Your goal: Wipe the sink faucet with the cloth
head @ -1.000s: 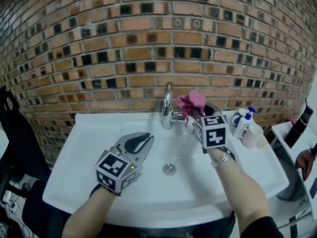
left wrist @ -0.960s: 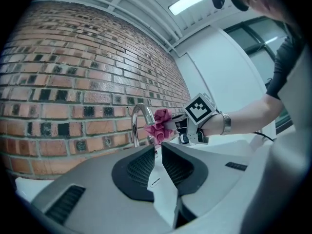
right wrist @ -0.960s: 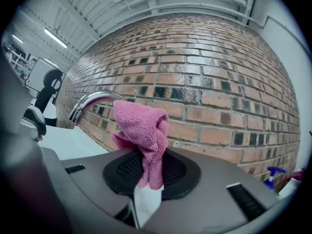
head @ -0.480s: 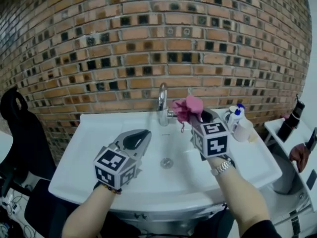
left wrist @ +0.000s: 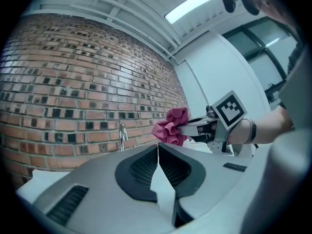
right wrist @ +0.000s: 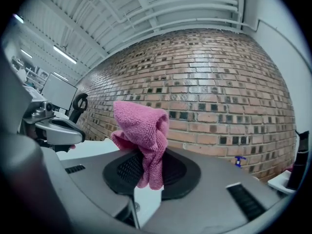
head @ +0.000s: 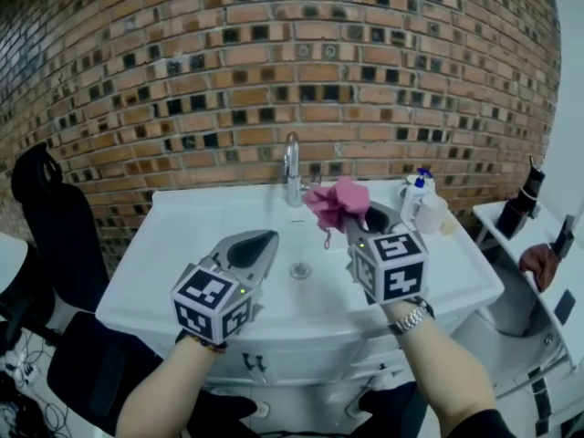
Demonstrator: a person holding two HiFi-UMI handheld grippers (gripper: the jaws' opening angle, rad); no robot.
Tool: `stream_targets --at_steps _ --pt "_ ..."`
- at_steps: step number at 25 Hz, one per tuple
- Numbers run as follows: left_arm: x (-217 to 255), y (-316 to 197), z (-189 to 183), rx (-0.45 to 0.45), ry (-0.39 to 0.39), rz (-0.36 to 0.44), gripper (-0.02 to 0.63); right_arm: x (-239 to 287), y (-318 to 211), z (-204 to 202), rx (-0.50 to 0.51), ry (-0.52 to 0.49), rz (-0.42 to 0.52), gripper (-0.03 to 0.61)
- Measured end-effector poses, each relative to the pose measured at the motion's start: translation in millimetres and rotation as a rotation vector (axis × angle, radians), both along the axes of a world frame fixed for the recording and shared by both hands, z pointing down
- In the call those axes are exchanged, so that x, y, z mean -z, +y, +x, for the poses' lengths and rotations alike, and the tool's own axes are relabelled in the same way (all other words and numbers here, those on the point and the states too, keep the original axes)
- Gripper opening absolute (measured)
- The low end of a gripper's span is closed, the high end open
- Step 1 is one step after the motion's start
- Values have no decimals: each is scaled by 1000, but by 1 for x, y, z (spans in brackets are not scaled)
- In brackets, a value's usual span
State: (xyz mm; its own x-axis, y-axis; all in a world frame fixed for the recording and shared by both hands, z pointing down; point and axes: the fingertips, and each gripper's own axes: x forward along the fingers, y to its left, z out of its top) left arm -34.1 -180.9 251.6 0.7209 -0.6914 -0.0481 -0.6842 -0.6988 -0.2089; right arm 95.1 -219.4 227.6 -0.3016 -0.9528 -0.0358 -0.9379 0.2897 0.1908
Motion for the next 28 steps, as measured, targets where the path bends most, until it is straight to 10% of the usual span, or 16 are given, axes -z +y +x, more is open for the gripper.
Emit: stream_targets --at_steps 28 --pt "-11 236 -18 4 50 34 12 -31 260 -57 90 -41 24 75"
